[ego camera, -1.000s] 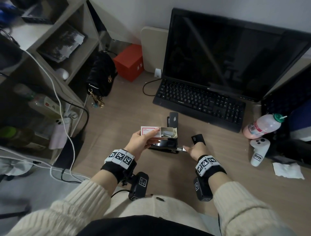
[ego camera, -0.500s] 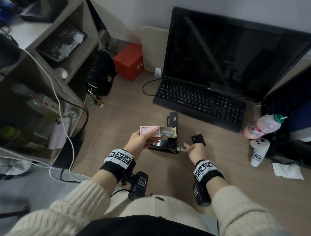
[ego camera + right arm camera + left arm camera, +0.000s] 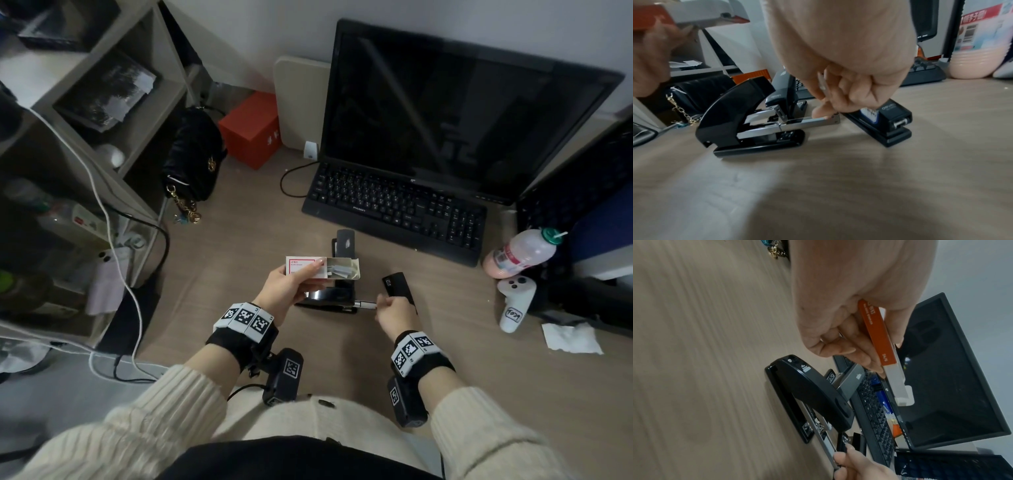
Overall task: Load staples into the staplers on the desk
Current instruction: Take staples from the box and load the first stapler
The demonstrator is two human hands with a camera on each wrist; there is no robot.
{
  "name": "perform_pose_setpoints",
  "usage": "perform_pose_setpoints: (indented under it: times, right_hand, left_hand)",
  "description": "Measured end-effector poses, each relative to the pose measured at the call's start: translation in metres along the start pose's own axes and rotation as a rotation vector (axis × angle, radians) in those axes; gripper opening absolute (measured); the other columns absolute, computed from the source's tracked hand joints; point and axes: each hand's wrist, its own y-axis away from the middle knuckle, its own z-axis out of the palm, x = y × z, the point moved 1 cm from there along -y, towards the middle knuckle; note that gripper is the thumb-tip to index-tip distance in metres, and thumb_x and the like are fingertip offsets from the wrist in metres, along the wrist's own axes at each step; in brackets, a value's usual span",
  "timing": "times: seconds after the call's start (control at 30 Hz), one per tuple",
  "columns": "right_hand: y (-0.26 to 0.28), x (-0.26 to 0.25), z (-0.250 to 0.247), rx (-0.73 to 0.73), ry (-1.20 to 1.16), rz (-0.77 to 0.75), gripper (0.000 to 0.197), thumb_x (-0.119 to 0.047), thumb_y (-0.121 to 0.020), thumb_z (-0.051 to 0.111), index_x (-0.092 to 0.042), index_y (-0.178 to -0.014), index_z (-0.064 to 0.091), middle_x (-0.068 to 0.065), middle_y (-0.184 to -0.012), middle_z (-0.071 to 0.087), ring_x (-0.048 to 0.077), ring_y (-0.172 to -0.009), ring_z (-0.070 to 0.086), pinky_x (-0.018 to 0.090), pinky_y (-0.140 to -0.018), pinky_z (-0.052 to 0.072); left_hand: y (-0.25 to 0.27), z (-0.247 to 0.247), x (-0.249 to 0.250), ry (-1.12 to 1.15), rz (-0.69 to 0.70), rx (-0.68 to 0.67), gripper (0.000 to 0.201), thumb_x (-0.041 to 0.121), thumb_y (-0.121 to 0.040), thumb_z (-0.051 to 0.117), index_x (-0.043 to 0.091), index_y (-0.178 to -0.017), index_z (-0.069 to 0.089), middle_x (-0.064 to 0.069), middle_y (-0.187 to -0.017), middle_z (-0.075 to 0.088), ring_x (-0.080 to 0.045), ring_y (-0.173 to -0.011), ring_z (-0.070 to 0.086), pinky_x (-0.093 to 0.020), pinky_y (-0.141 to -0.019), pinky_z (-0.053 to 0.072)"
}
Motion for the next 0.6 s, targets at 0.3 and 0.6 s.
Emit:
perform_pose_setpoints:
  times: [0.3, 0.6]
  right_hand:
    - [0.012, -0.003, -0.007, 0.039, -0.166, -0.040, 0.039, -0.040, -0.097, 0.043, -0.014, -0.085, 0.070, 0.007, -0.082, 0.070, 0.027, -0.077, 0.065, 0.029, -0.067, 0.047]
    - [0.048, -0.048, -0.059, 0.255, -0.569, -0.544, 0.023, -0.040, -0.094, 0.055, -0.025, -0.081, 0.066, -0.003, -0.068, 0.061, 0.014, -0.064, 0.055, 0.036, -0.062, 0.048]
  left_hand:
    - [-0.006, 0.006, -0.002, -0.016, -0.005, -0.016, 0.032, 0.028, -0.087, 0.072, 0.011, -0.113, 0.066, -0.009, -0.099, 0.075, -0.014, -0.076, 0.071, -0.018, -0.055, 0.042]
    - [-0.014, 0.017, -0.006, -0.035, -0.033, -0.064, 0.040, 0.029, -0.085, 0.074, 0.009, -0.119, 0.064, -0.008, -0.105, 0.075, -0.022, -0.092, 0.071, -0.031, -0.084, 0.046]
